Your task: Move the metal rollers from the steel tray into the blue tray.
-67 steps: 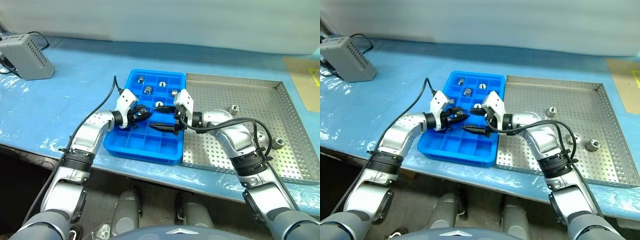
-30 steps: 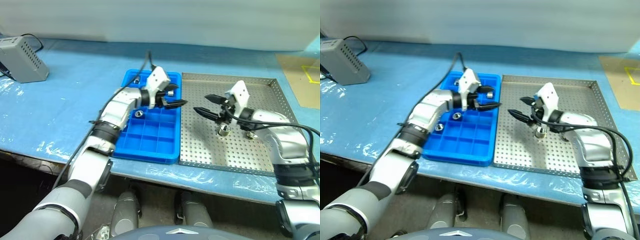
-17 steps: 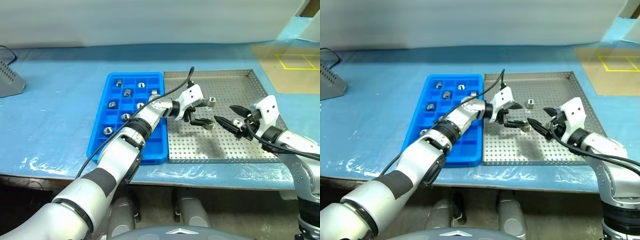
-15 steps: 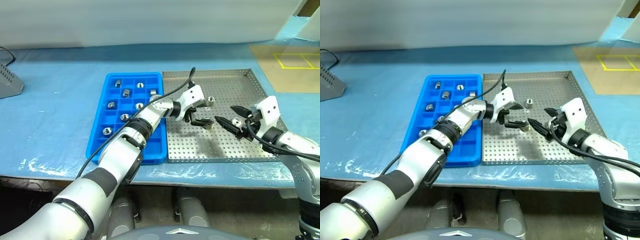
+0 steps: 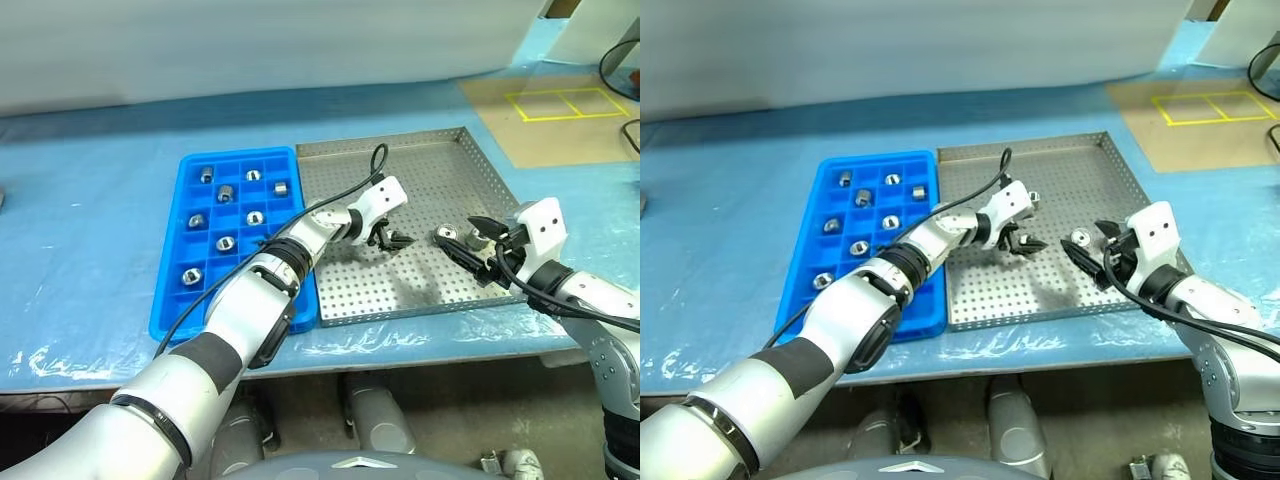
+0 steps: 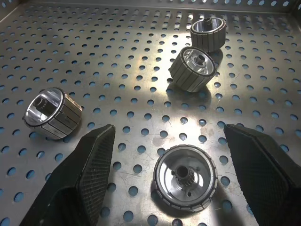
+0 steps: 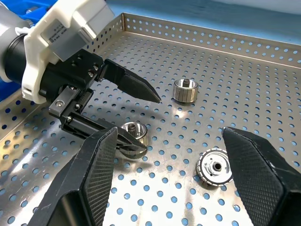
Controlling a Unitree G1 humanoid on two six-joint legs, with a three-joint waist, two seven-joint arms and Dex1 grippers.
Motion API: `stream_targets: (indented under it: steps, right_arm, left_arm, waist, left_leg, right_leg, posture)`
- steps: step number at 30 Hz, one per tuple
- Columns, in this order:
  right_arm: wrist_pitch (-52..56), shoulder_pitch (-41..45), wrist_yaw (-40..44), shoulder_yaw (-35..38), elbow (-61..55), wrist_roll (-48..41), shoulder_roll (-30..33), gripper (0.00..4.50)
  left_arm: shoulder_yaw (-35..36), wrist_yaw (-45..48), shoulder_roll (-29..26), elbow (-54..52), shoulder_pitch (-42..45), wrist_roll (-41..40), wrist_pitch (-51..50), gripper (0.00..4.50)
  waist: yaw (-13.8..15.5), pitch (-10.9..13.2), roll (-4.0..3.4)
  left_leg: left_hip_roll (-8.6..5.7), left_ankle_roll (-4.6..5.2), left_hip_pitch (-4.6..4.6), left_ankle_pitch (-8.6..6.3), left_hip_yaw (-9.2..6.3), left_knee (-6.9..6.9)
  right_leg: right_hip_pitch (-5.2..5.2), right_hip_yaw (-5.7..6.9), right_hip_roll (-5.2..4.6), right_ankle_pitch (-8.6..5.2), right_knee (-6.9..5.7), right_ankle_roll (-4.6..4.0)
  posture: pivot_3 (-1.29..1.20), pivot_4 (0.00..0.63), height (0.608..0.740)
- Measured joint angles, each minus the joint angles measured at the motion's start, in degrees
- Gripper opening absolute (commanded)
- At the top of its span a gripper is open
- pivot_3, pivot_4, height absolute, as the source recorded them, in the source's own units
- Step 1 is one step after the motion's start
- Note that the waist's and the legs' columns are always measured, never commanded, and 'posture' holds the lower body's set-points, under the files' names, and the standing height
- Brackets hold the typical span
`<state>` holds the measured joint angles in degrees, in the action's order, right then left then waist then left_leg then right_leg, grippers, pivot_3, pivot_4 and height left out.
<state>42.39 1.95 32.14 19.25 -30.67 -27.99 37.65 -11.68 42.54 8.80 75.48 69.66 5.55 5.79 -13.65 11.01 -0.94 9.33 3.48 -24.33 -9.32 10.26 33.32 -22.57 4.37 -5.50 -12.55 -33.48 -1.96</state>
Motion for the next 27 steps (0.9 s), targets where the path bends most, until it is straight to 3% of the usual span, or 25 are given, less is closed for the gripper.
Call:
stream_targets:
  steps: [17,22,27]
  right_arm:
    - [-0.55,0.76,-0.06,-1.92,0.38,0.05,0.01,3.63]
    - [-0.56,1.46,-0.07,-2.04,0.43,0.13,0.09,3.63]
    - [-0.64,1.58,-0.08,-2.36,0.47,0.29,0.12,3.63]
  left_arm:
    - [-0.34,1.89,0.03,0.22,-0.72,4.66,-0.29,3.92]
    - [-0.32,2.37,0.03,0.22,-0.81,5.40,-0.45,2.70]
    - [-0.36,0.50,0.01,0.29,-1.01,6.77,-1.33,2.70]
  waist:
    - [-0.14,-0.01,-0.01]
    - [-0.22,-0.01,-0.01]
    - [-0.37,-0.01,-0.01]
  left_leg:
    - [-0.14,0.10,-0.11,-0.05,-0.03,0.06]
    - [-0.17,0.11,-0.11,-0.06,-0.03,0.06]
    - [-0.19,0.11,-0.11,-0.06,-0.06,0.06]
  right_leg:
    - [0.04,0.12,-0.21,0.03,0.08,0.01]
    - [0.04,0.12,-0.24,0.03,0.08,0.01]
    - [0.06,0.13,-0.25,0.03,0.08,0.01]
  posture:
    - [-0.70,0.150,0.740]
    - [-0.70,0.150,0.740]
    - [-0.70,0.150,0.740]
